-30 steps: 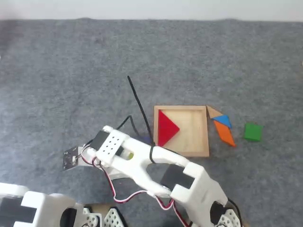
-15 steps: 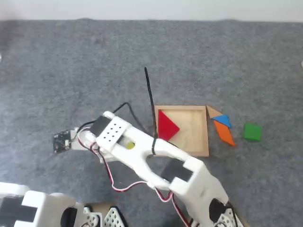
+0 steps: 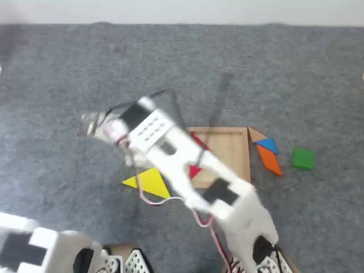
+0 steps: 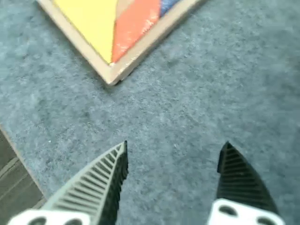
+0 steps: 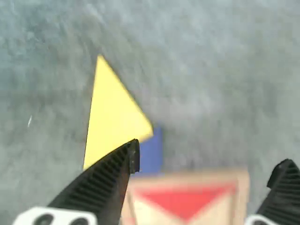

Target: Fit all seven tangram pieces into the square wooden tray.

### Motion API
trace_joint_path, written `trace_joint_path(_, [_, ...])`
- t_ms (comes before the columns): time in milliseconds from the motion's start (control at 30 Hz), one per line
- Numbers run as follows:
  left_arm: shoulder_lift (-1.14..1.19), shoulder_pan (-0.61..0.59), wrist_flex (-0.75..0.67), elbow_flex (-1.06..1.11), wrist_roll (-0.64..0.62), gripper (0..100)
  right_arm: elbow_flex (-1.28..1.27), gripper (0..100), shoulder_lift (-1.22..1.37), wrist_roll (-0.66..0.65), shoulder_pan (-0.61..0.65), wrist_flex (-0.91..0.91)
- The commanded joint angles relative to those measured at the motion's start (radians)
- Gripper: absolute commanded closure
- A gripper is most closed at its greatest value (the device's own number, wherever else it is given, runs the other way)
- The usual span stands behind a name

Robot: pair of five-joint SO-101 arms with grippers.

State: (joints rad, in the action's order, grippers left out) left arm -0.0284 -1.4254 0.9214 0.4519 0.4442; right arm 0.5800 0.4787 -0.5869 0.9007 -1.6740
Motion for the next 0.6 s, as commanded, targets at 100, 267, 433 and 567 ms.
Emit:
trace_joint_path(100, [-0.351,0.338,0.362,-0.070,0.137,69,-0.071,56.8,-0.515,0.107,-0.236,-0.117])
trace_joint_path(267, [-0.715,0.796,0.674,0.088,0.468,69,-0.522,56.8,-0.776,0.084,-0.605,-0.042])
trace_joint_path(433, [-0.964,1.293,0.760,0.361,0.523,69,-1.166,56.8,-1.167,-0.014,-0.895,0.252])
trace_joint_path(567, [-0.996,1.490,0.539,0.573,0.463,66,-1.606,56.8,-1.463,-0.087,-1.066,0.341])
